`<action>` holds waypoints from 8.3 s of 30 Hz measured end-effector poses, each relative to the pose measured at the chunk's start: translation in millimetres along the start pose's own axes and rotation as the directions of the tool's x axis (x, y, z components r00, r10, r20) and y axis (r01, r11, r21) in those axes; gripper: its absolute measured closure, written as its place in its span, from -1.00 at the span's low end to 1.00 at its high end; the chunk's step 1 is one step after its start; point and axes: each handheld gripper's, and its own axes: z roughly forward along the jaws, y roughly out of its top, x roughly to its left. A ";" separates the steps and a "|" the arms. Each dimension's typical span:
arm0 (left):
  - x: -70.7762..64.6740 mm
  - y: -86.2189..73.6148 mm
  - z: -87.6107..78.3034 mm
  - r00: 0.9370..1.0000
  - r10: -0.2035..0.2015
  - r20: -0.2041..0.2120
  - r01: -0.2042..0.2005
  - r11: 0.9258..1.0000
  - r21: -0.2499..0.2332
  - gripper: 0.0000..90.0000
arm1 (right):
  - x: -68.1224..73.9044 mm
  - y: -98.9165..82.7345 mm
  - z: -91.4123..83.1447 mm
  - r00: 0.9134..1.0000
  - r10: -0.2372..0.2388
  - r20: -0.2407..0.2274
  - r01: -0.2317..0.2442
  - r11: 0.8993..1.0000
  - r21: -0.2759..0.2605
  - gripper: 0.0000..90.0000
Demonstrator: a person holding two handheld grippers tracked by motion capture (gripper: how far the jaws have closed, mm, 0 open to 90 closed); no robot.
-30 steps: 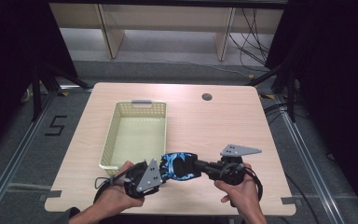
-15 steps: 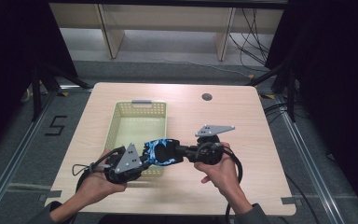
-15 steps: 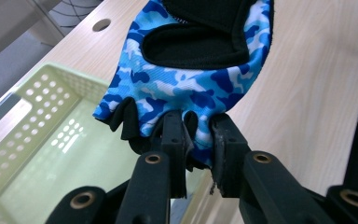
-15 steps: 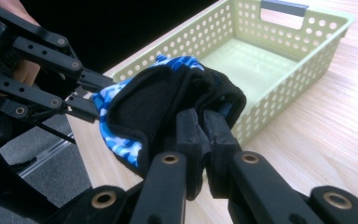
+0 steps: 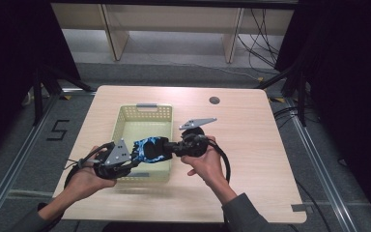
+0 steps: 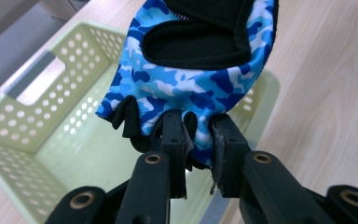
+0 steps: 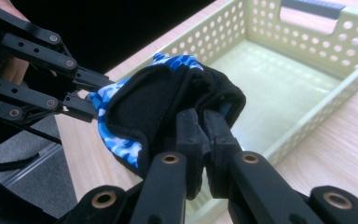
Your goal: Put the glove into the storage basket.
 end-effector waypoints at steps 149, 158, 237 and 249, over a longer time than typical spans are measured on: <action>-39.5 -12.8 6.9 0.954 -0.225 0.199 0.243 0.968 -0.070 -0.52 | -5.5 -33.7 -20.5 0.998 -0.018 0.061 0.022 0.998 -0.058 -0.15; -46.0 -13.8 7.1 0.947 -0.219 0.236 0.246 0.965 -0.092 -0.57 | 0.4 -49.2 -32.6 0.997 -0.005 0.076 0.010 0.998 -0.069 -0.18; -97.5 -78.8 32.2 0.949 -0.184 0.255 0.199 0.979 -0.034 -0.63 | -3.1 -167.3 -58.0 0.996 0.041 0.081 -0.041 0.999 0.000 -0.57; -99.2 -79.4 33.0 0.957 -0.166 0.238 0.178 0.983 -0.031 -0.64 | 8.8 -183.1 -56.9 0.996 0.032 0.088 -0.036 0.998 0.044 -0.61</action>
